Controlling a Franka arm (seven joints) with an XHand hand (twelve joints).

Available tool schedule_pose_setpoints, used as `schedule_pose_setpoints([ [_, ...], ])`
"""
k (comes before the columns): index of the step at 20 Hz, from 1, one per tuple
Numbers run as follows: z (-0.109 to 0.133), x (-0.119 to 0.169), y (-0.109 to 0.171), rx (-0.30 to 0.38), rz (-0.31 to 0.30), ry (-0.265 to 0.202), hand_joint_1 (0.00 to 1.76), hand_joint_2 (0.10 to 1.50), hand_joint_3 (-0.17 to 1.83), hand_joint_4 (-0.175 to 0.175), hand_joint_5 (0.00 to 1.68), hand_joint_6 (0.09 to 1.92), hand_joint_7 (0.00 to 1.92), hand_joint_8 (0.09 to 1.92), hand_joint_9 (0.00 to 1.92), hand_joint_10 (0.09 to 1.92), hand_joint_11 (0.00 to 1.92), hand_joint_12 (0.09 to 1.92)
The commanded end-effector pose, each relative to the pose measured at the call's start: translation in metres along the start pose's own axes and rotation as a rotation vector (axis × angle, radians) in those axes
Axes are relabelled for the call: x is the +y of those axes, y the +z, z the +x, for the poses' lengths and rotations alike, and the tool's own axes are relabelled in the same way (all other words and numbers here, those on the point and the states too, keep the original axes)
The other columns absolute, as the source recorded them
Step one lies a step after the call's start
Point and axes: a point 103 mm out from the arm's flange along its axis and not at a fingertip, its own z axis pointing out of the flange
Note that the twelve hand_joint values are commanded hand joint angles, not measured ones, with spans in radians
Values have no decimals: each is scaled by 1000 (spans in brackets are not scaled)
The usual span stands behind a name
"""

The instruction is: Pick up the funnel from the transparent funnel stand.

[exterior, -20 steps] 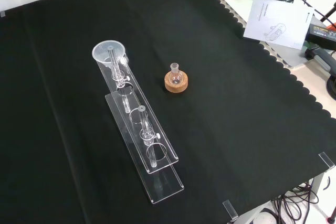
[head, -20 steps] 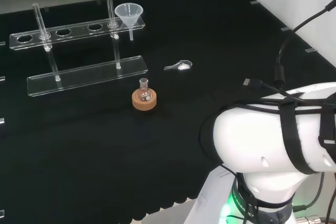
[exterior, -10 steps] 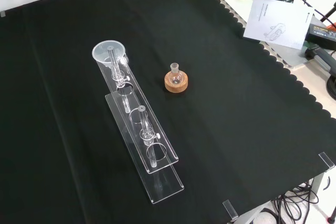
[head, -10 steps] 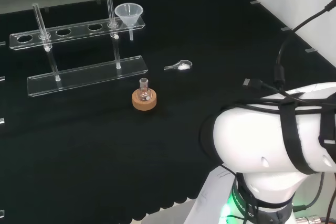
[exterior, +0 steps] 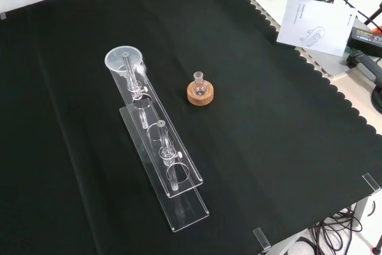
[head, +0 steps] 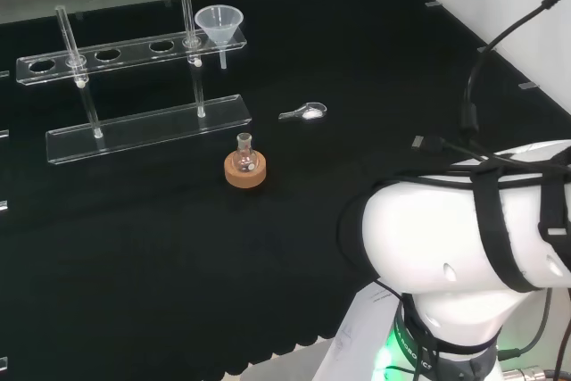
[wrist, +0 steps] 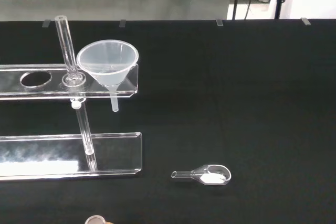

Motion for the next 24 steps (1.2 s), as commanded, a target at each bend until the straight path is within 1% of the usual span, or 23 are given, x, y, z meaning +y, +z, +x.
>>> schedule_pose_setpoints([
  [1,-1,21,11,-6,18,13,0,1163,436,40,112,87,4,143,55,618,21,1357],
  [4,-3,43,21,12,32,-7,0,1165,432,39,116,87,6,147,58,620,21,1358],
  [9,-5,91,33,16,57,-34,0,1165,424,34,134,87,3,150,64,623,19,1361],
  [12,-4,119,45,19,84,-63,0,1160,394,22,183,87,16,172,72,634,10,1374],
  [16,11,147,63,4,119,-92,90,1104,340,11,229,87,69,223,90,660,0,1379],
  [18,20,159,72,-7,142,-105,128,1086,317,9,238,87,71,280,91,684,0,1385],
  [24,51,187,95,-40,186,-166,254,1020,279,8,228,87,12,428,83,713,0,1397],
])
